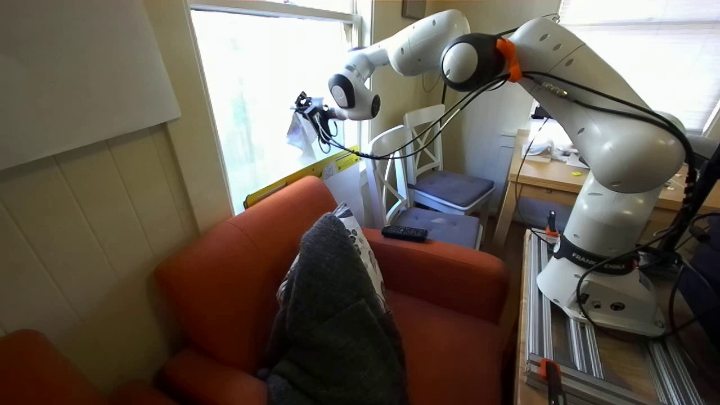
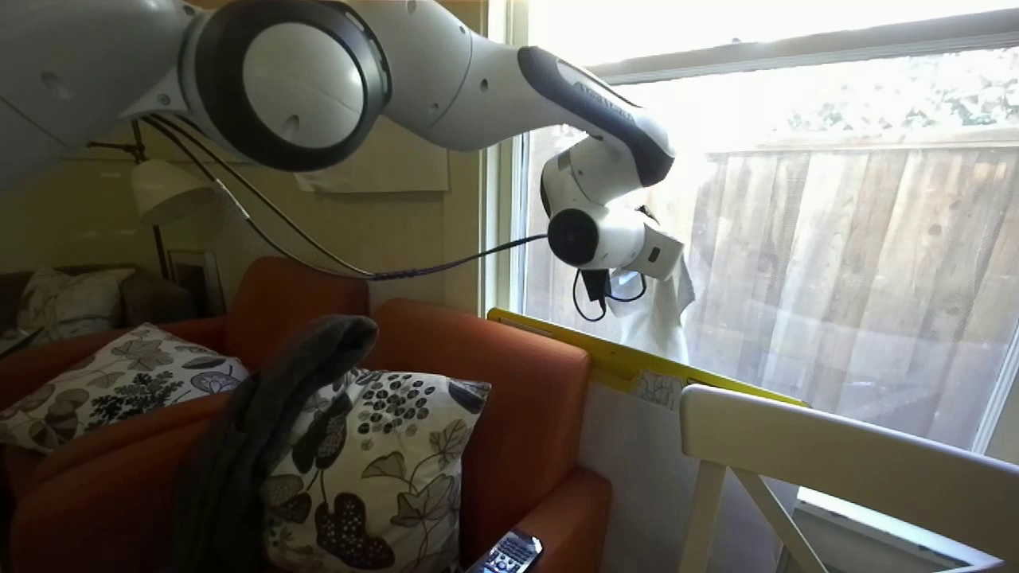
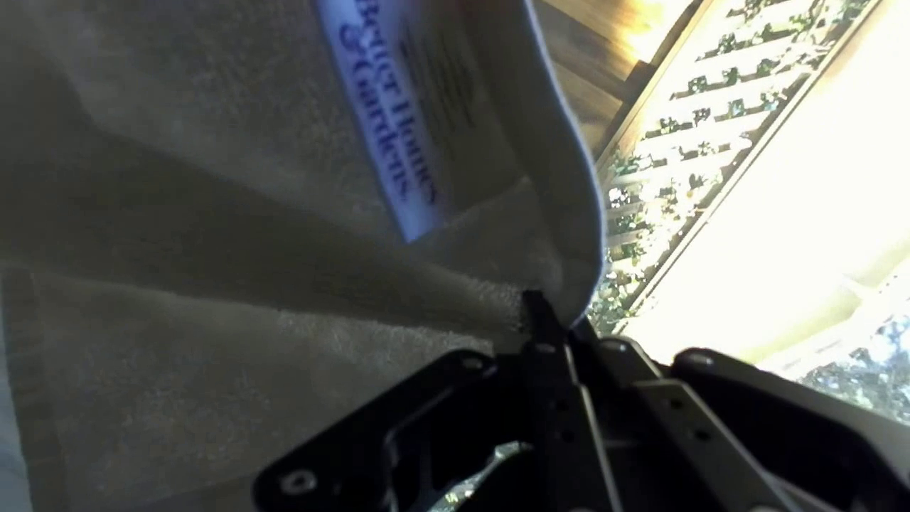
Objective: Use the white towel on the chair to wipe the window
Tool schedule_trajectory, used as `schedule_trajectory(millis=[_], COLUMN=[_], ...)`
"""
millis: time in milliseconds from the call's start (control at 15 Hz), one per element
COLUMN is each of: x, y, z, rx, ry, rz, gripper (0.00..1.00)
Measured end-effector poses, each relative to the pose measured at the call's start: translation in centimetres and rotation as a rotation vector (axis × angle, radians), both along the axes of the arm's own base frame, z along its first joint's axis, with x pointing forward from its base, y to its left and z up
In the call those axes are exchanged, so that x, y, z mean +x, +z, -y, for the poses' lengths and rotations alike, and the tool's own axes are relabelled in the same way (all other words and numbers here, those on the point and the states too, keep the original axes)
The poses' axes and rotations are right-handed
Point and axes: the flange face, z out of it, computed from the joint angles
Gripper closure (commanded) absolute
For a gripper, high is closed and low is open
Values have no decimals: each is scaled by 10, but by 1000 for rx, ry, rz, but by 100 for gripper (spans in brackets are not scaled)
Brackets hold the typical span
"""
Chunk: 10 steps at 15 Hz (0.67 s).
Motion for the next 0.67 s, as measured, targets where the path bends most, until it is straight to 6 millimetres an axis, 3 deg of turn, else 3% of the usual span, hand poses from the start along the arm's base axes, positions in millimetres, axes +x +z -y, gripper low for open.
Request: schedule_trajectory(millis=[333,667], x=[0,-3], y=[41,86], z=[7,-8], rx=[-5,60], ry=[-33,-4], rz=[29,97], gripper=[99,99])
